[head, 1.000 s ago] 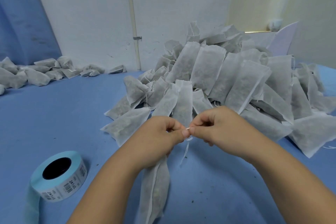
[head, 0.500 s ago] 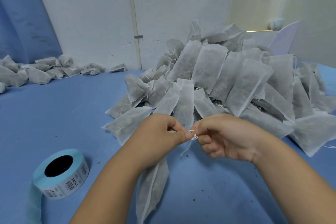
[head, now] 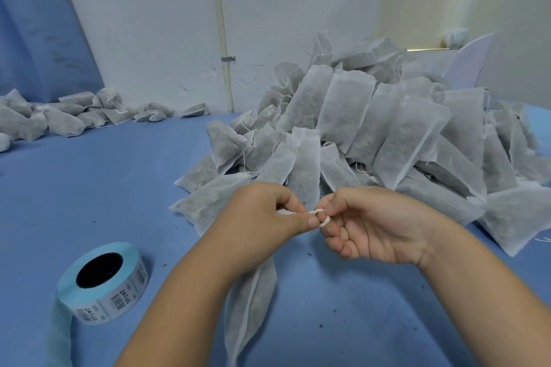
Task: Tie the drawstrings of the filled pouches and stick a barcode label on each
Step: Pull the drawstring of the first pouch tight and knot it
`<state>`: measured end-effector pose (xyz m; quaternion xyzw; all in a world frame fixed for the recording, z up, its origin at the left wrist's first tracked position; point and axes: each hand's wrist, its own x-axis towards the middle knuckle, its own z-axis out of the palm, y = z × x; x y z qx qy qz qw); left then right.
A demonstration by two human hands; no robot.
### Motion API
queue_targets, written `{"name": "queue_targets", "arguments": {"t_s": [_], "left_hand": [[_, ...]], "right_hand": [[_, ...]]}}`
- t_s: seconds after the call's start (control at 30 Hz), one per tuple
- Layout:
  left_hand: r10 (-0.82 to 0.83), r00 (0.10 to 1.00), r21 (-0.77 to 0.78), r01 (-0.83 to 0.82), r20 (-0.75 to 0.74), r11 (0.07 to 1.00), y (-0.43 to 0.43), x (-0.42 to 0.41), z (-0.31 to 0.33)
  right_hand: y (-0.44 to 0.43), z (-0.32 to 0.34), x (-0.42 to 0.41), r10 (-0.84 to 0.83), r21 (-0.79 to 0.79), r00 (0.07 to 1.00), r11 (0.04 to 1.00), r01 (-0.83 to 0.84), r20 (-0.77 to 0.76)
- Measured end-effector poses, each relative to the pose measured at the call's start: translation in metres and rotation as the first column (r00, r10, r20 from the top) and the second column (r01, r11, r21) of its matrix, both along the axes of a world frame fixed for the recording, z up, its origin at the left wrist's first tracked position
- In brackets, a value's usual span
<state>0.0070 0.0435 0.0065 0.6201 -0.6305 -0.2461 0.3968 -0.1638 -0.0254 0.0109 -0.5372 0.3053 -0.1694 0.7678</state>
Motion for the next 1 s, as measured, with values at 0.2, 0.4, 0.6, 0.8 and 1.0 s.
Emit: {"name": "queue_targets", "arguments": {"t_s": [0.2,0.4,0.6,0.8,1.0], "left_hand": [[0.009,1.000,-0.018,-0.008,0.017,1.000,0.0011,-0.0024,0.0013],[-0.073,0.997,-0.098,0.069,-0.032,0.993,0.0050,0.0006,0.0025],[-0.070,0.985,-0.262,0.111,0.160,0.959,0.0045,-0.0027,0.0018],[-0.003,0.975,-0.294,0.070,0.223,0.953,0.0015,-0.0013,-0.0004],[0.068,0.961,-0.264,0.006,0.268,0.964,-0.0002,-0.0034,-0.0006]], "right_hand": [[0.0000,0.0010,-0.0004,-0.014,-0.009,1.000,1.000,0.014,0.009],[-0.0006,0.0007,-0.0001,-0.087,-0.076,0.996,0.993,0.086,-0.010],[0.0000,0.0021,-0.0012,-0.072,-0.148,0.997,0.987,0.066,-0.035],[0.0003,0.0006,-0.0007,-0.129,-0.188,0.991,0.974,0.122,-0.027],[0.0001,-0.0009,0.0001,-0.171,-0.258,0.984,0.954,0.153,-0.051]]}}
